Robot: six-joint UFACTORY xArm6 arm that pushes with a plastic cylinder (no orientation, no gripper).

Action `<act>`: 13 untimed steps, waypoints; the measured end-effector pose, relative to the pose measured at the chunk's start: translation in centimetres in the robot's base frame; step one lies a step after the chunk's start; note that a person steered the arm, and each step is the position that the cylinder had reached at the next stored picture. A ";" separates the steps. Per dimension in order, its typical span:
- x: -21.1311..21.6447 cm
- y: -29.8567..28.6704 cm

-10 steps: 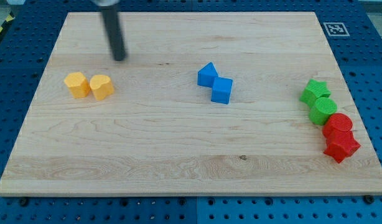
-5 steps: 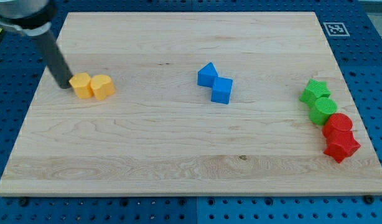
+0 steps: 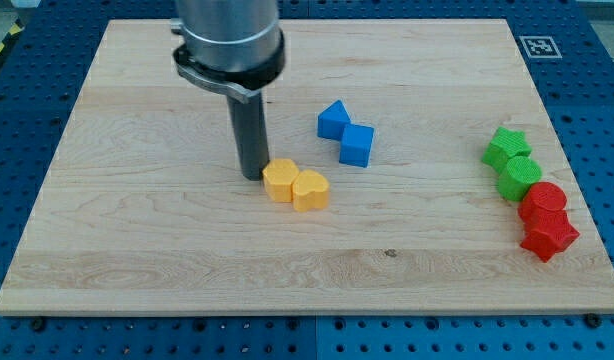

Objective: Bring the yellow blocks below the blue blocks

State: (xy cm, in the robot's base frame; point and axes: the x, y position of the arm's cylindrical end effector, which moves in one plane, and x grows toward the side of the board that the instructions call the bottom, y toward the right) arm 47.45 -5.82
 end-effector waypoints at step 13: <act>0.7 1.9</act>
